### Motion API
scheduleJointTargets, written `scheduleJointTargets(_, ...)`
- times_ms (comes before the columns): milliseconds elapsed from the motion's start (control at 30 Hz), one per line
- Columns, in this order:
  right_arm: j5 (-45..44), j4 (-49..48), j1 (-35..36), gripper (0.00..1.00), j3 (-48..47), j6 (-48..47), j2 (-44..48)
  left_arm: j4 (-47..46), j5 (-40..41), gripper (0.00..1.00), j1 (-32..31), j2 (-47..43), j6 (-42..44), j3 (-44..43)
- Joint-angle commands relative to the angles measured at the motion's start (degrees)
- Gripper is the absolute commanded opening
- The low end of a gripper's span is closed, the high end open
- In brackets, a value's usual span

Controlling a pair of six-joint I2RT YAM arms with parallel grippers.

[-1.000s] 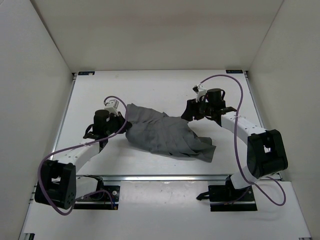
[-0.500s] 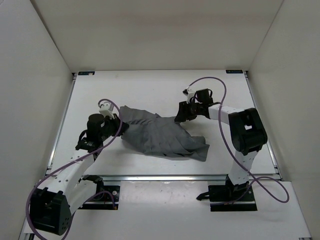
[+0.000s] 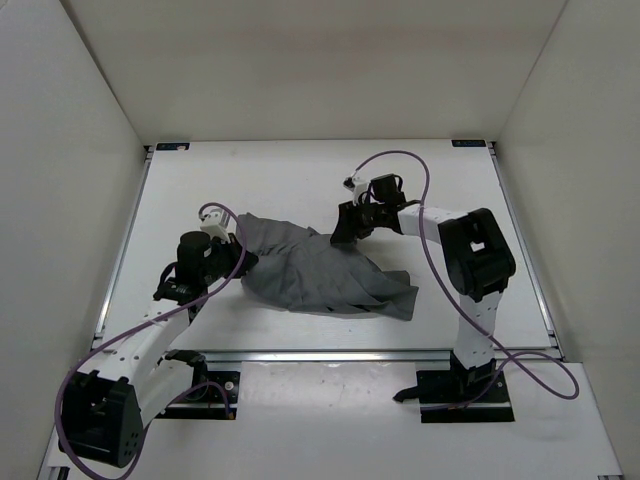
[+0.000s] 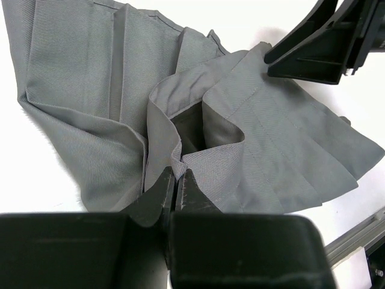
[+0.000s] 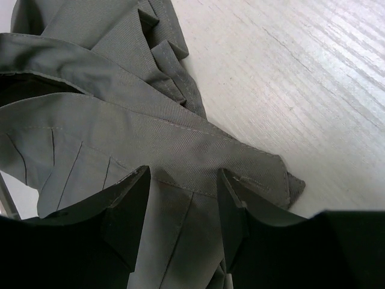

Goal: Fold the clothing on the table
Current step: Flatten the skirt out

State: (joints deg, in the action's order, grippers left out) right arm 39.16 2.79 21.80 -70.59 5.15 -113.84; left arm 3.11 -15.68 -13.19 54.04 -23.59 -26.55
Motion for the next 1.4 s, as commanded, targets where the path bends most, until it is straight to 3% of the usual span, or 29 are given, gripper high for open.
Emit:
scheduleJointTargets(0, 1.79, -0.94, 0.0, 0.46, -1.92, 0.3, -1.2, -0.31, -0.93, 0.0, 0.19, -0.87, -0.13, 0.62)
scheduleJointTargets(167, 2.24, 3.7, 0.08, 0.44, -5.61, -0.75, -3.57, -1.01, -0.75, 0.0, 0.36, -0.87, -0.4, 0.79)
scheduleJointTargets(433, -8.2, 11.7, 2.89, 0.44, -9.82, -3.03, -5.42, -1.09, -0.75, 0.0, 0.36, -1.04, -0.57, 0.88)
scheduleJointTargets(600, -8.99, 13.64, 2.81, 0.4, -10.8, -3.13, -5.6, -1.27, -1.02, 0.0, 0.62, -0.96, -0.57, 1.06)
scheduleJointTargets(833, -18.05, 16.2, 4.12, 0.47, -9.4, -4.44, -3.67, -1.62, -0.93, 0.0, 0.8, -0.61, -0.49, 0.8)
scheduleJointTargets(933, -16.57, 15.93, 4.3, 0.47, -9.91, -4.45, -4.45, -2.06, -1.28, 0.0, 0.88, -0.25, -0.75, 0.88)
scheduleJointTargets(1033, -16.65, 18.91, 4.82, 0.38, -12.63, -4.36, -6.47, -1.71, -1.02, 0.0, 0.89, -0.52, -0.58, 0.97)
scheduleJointTargets(1100, -16.83, 20.5, 5.35, 0.0, -14.22, -4.53, -7.62, -1.88, -1.02, 0.0, 0.54, -0.52, -0.75, 0.97)
scheduleJointTargets(1267, -16.05, 20.51, 5.01, 0.0, -15.2, -4.79, -7.01, -1.27, -1.37, 0.0, 1.15, -0.25, -0.66, 0.44)
scheduleJointTargets(1367, -15.6, 18.23, 4.74, 0.0, -13.01, -4.71, -0.7, -1.44, -1.11, 0.0, 1.24, -0.25, -0.58, 0.27)
